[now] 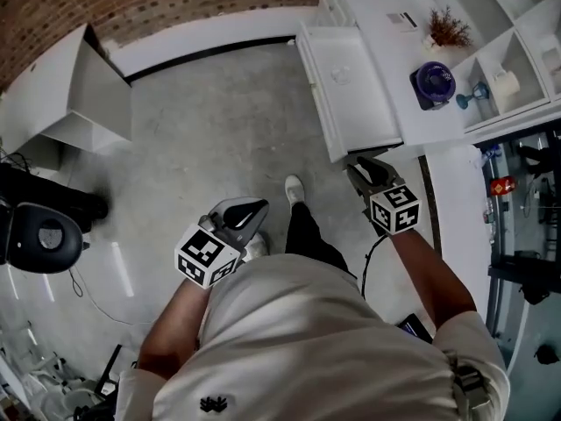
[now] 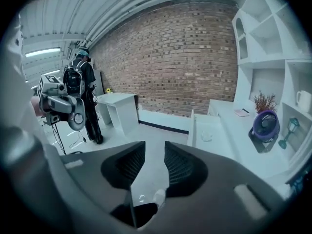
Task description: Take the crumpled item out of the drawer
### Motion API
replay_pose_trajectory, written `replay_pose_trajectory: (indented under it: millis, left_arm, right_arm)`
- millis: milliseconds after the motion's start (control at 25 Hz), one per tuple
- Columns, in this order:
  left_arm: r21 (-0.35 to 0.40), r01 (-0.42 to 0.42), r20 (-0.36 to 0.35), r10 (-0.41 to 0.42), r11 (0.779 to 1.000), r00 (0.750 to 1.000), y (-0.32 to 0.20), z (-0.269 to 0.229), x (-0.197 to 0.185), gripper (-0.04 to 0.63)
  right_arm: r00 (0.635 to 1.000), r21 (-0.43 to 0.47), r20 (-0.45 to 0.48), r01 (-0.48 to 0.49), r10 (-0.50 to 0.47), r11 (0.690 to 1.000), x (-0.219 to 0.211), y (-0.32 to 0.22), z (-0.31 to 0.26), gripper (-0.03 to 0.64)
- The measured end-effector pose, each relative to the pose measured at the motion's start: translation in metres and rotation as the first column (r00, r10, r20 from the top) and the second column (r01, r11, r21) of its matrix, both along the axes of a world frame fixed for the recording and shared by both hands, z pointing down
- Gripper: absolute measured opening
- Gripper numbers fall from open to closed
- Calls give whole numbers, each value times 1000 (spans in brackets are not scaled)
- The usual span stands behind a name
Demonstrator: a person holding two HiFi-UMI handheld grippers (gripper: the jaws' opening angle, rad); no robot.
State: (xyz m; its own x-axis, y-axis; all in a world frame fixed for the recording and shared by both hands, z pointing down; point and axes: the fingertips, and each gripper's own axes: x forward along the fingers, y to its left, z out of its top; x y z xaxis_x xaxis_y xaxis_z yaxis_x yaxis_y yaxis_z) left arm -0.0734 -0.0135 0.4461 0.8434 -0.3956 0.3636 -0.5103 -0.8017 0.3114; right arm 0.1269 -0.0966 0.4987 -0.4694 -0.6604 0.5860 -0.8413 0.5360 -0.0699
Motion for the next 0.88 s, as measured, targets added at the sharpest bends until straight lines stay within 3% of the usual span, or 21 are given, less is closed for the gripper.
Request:
replay_pose_trajectory:
  millis: [480,880]
  left_arm:
    - [0,86,60,-86,996,994,-165,-7,47,5]
    - [-46,172,111,-166,984,980,-248,5,82,5]
  right_arm:
    - [998,-91,-17,-65,64,994,79,-211,65,144]
    - [994,-208,-48,-106,98,972,123,-340,165,158]
